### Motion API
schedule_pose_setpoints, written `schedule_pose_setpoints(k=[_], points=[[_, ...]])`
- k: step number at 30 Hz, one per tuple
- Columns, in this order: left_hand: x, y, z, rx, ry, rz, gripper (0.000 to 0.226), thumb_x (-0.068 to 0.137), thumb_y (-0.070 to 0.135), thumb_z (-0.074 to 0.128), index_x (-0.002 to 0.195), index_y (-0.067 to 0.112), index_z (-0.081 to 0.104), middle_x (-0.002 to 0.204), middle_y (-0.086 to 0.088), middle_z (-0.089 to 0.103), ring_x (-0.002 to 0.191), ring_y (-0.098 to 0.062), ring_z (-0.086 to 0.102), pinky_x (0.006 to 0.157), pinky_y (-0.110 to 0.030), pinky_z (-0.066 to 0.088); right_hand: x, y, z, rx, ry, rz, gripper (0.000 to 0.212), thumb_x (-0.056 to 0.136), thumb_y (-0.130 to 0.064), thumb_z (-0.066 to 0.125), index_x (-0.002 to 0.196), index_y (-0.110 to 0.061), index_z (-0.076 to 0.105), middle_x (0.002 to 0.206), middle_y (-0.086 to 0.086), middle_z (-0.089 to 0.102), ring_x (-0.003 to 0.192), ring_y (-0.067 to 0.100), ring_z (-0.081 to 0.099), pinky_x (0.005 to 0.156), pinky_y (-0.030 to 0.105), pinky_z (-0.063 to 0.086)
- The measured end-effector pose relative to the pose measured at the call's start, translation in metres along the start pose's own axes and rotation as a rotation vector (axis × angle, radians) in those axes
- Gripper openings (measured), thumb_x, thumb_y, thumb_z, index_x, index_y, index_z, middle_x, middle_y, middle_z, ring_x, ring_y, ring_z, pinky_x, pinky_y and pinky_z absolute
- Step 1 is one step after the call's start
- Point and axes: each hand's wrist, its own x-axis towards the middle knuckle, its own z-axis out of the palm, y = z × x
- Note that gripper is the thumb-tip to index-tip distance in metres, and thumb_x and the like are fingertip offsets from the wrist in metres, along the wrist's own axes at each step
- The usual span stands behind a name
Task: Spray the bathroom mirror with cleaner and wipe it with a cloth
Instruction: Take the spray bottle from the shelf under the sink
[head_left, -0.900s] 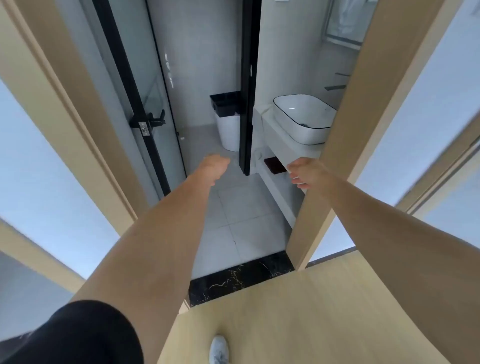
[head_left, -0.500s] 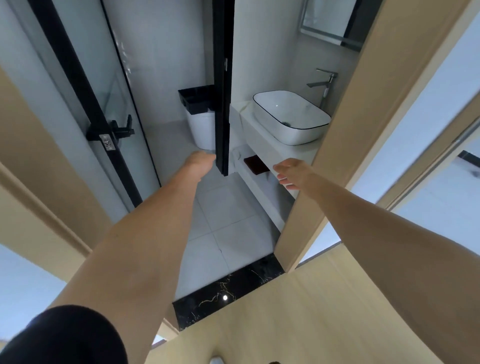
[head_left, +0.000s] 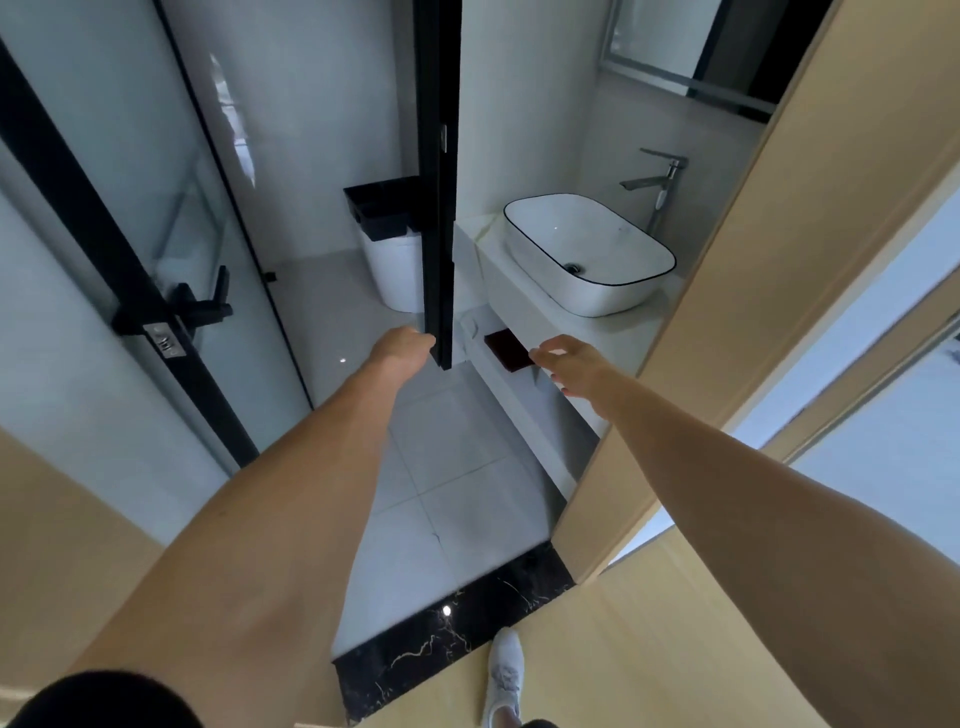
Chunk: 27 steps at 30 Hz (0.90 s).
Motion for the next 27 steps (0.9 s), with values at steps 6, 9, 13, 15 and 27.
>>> schedule_pose_setpoints(k=[6, 9, 13, 15, 27], points=[[0.065, 0.008, 0.003, 0.109, 0.003, -0.057, 0.035, 0.1, 0.024, 0.045, 0.117, -0.001, 0.064, 0.111, -0.017, 0.06, 0.097, -0.03, 0.055, 0.081, -0.031, 0.04, 0.086, -0.015, 0.009, 0.012, -0.064, -0.042, 0.053, 0.094, -0.045, 0.06, 0.14, -0.022, 0.048, 0.107, 0.005, 0.052, 0.078, 0.017, 0.049, 0.095, 0.035, 0.045], [0.097, 0.015, 0.003, 0.083, 0.007, -0.07, 0.034, 0.101, 0.024, 0.044, 0.119, 0.001, 0.062, 0.108, -0.012, 0.058, 0.093, -0.024, 0.051, 0.077, -0.027, 0.037, 0.13, -0.024, 0.011, 0.023, -0.078, -0.058, 0.055, 0.095, -0.044, 0.059, 0.143, -0.024, 0.043, 0.125, 0.006, 0.056, 0.091, 0.02, 0.049, 0.098, 0.035, 0.045], [0.131, 0.023, 0.004, 0.048, 0.031, -0.064, 0.028, 0.1, 0.02, 0.045, 0.118, 0.007, 0.062, 0.104, -0.007, 0.054, 0.091, -0.02, 0.051, 0.072, -0.025, 0.038, 0.175, -0.033, 0.021, 0.048, -0.123, -0.063, 0.057, 0.094, -0.043, 0.06, 0.145, -0.027, 0.041, 0.138, 0.01, 0.054, 0.109, 0.024, 0.054, 0.099, 0.035, 0.045], [0.147, 0.023, 0.003, 0.036, 0.039, -0.068, 0.025, 0.099, 0.018, 0.045, 0.112, 0.007, 0.063, 0.097, -0.006, 0.055, 0.091, -0.019, 0.051, 0.073, -0.025, 0.037, 0.192, -0.036, 0.028, 0.053, -0.154, -0.056, 0.059, 0.093, -0.044, 0.062, 0.145, -0.026, 0.042, 0.14, 0.009, 0.051, 0.119, 0.026, 0.054, 0.105, 0.037, 0.045], [0.244, 0.005, -0.017, -0.021, 0.012, -0.116, 0.05, 0.104, 0.03, 0.043, 0.152, 0.016, 0.037, 0.156, -0.007, 0.039, 0.139, -0.026, 0.041, 0.107, -0.026, 0.032, 0.27, -0.062, 0.064, 0.091, -0.146, -0.038, 0.062, 0.095, -0.044, 0.06, 0.148, -0.022, 0.038, 0.143, 0.008, 0.049, 0.111, 0.017, 0.047, 0.095, 0.028, 0.038]])
